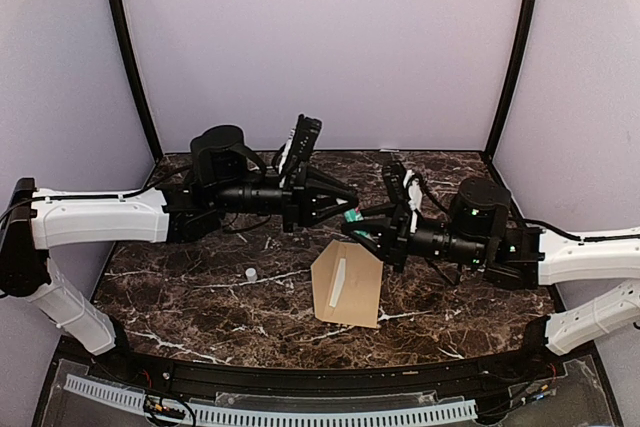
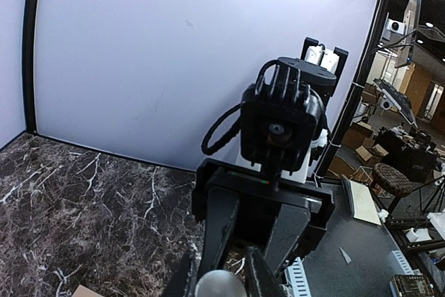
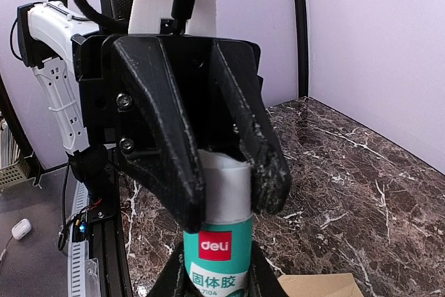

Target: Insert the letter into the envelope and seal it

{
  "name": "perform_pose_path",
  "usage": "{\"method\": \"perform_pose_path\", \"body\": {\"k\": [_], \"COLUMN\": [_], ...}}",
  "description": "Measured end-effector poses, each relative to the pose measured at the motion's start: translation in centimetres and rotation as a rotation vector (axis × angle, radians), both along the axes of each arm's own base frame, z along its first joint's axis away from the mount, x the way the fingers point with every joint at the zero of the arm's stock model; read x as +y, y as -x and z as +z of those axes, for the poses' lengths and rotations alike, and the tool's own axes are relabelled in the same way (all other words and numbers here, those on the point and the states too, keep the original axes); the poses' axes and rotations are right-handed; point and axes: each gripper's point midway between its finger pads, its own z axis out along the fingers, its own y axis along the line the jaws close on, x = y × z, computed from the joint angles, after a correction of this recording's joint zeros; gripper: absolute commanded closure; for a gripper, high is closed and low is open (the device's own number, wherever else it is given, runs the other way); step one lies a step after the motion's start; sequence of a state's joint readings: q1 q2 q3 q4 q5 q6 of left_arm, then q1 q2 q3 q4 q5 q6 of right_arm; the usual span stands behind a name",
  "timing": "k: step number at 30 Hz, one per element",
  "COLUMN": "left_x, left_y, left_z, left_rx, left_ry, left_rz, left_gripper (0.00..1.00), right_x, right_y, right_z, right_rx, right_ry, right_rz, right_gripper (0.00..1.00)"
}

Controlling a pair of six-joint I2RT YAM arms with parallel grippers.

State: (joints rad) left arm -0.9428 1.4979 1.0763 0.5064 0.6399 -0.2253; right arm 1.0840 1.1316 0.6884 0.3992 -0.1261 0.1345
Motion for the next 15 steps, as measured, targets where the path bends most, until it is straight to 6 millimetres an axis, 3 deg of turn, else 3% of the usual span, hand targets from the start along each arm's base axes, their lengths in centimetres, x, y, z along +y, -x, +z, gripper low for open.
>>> {"method": "perform_pose_path", "body": {"k": [3, 5, 10, 15], "left_x": [0.0, -0.1, -0.1, 0.0], "left_y": [-0.1, -0.3, -1.4, -2.4], "left_z": [0.0, 0.0, 0.1, 1.1], "left_rx": [0.009, 0.017, 0.066, 0.129], "left_ry": [0.0, 0.0, 0.007, 0.049], "left_rz": [0.009, 0.027, 0.095, 0.15], "left_gripper": [0.97, 0.98, 0.98, 0.98], "right_x": [-0.1, -0.2, -0.4, -0.9], "right_y": [-0.3, -0.5, -0.9, -0.5], "right_z": [0.1, 0.1, 0.5, 1.1], "right_rx": [-0.004, 0.006, -0.001, -0.032], "right_ry": [0.002, -0.002, -0.01, -0.044], "right_rz": [-0.017, -0.035, -0.056, -0.05], "right_gripper": [0.43, 0.29, 0.27, 0.33]}}
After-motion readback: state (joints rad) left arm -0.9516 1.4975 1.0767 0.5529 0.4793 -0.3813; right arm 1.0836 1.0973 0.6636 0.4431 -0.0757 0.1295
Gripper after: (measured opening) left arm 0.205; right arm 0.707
